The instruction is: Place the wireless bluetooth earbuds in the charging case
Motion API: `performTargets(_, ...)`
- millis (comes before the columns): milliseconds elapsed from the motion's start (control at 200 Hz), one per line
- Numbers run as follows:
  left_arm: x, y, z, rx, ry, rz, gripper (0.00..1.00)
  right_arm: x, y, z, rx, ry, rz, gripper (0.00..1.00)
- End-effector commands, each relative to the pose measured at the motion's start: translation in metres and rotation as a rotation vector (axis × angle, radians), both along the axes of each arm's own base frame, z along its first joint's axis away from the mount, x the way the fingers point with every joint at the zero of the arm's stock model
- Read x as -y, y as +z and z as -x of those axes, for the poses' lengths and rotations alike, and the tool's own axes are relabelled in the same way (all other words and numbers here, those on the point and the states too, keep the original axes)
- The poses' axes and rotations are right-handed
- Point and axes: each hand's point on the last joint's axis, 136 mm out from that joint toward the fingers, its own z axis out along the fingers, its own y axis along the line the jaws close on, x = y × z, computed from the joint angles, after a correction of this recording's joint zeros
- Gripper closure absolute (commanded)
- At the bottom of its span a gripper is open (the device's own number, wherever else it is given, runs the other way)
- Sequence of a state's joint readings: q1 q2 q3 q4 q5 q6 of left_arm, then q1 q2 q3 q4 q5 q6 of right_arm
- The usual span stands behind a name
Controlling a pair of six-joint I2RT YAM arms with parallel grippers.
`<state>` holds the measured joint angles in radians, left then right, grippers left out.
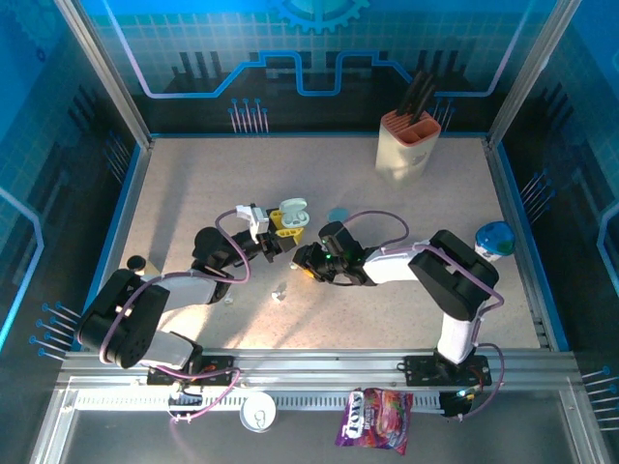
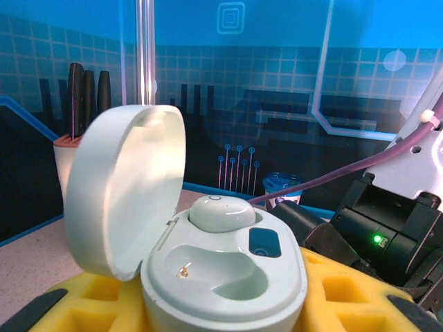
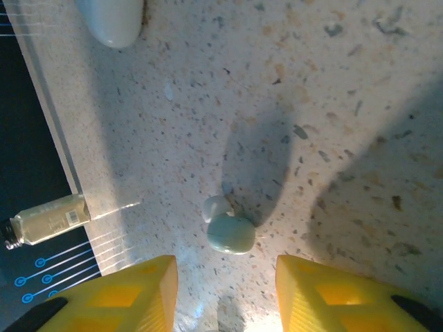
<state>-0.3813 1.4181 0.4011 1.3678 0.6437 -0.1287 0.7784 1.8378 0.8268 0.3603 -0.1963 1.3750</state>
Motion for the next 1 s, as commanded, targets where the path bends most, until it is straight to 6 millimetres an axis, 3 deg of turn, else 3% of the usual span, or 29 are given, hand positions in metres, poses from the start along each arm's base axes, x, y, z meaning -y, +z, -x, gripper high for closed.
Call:
performTargets(0,-0.006,0.009,0.003,0.055,0.019,0.008,0.78,-0.015,0.004,0.0,-0.014,0.016,-0.034,0.58)
performTargets(155,-0.006,0.008,0.002,0.052,0.018,0.007,0.78,-0.02,-0.001,-0.001,-0.031,0.022,-0.05,0.65)
performTargets(790,-0.007,0.007,0.001,0.046,0.022,0.007,0.77,-0.022,-0.018,-0.02,-0.028,0.069,0.031,0.7)
performTargets(995,-0.008,0.006,0.001,0.047,0.024,0.006,0.77,-0.015,-0.036,-0.015,-0.087,0.08,0.102,0.75)
